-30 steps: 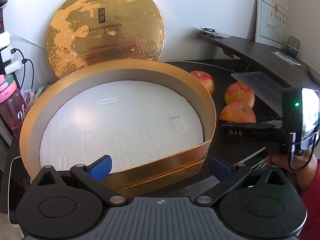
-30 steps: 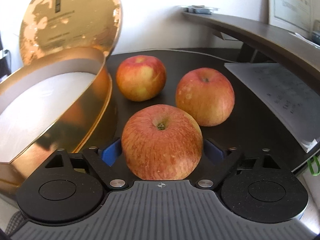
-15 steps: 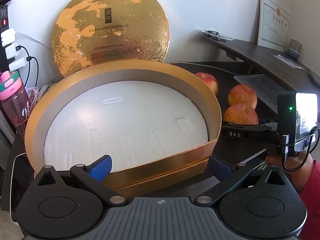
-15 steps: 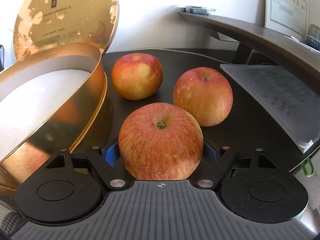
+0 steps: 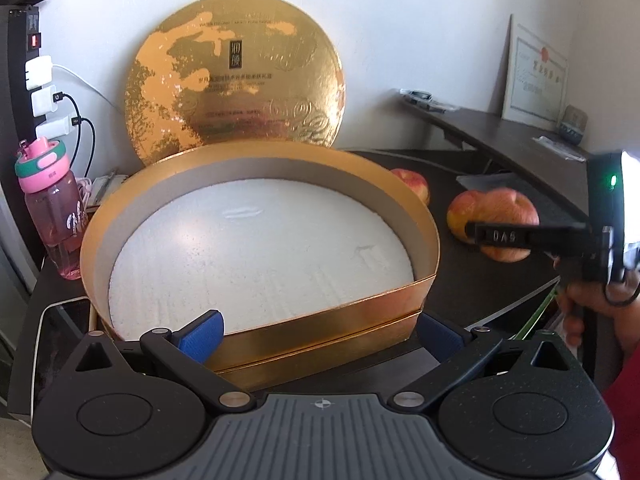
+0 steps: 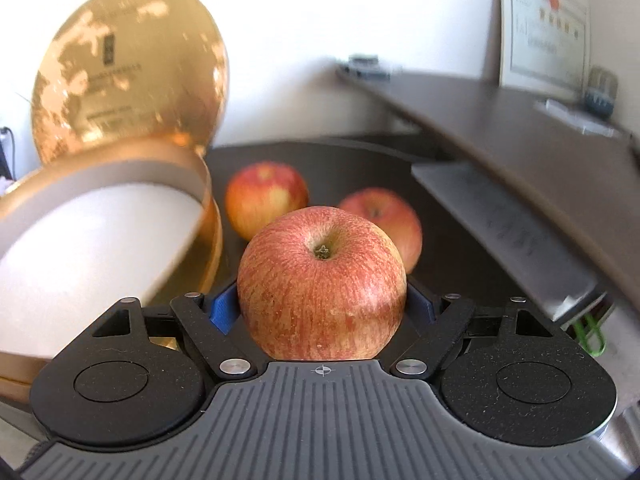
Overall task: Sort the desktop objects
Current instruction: 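Close the right gripper on the apple and lift it, then carry the apple over the gold box and release it onto the foam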
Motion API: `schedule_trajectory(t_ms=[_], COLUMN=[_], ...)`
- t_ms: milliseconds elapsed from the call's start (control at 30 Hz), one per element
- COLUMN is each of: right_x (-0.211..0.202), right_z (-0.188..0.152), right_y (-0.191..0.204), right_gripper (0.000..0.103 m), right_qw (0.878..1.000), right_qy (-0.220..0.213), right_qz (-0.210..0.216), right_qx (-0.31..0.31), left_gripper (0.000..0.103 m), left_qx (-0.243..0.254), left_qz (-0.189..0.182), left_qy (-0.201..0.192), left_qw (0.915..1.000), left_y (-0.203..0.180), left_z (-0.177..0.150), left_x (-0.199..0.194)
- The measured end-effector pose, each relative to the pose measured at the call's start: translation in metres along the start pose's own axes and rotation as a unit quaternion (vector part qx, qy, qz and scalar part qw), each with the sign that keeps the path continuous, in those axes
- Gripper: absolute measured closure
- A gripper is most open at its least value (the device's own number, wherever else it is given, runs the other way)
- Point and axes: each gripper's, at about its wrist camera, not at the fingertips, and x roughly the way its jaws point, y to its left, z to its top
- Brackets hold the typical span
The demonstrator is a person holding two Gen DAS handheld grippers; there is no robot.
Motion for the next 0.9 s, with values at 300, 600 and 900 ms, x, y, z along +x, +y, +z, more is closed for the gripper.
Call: schedule_trajectory(t_ms=[300, 600, 900], right_x=[-0.029, 0.011, 0.066], right_z=[0.042, 0.048, 0.043], right_y=[0.085, 0.192, 0.265], right_gripper=[0.021, 0.021, 0.021], right_qw=[0.995, 0.981, 0.967], right_qy=[-0.038, 0.011, 0.080], right_qz=[0.066, 0.142, 0.163], right_qx=[-0.067, -0.130, -0.177], left_gripper=[0.000, 0.000, 0.000], left_qx=[-0.030, -0.046, -0.073], left_qz=[-0.003, 0.005, 0.009], left_qy=[-0.030, -0.043, -0.043], left_qw=[0.9991, 0.9980, 0.9964], left_y=[0.042, 0.084, 0.113], left_z=[-0.012, -0.022, -0.028], left_x=[-0.021, -0.030, -0.029])
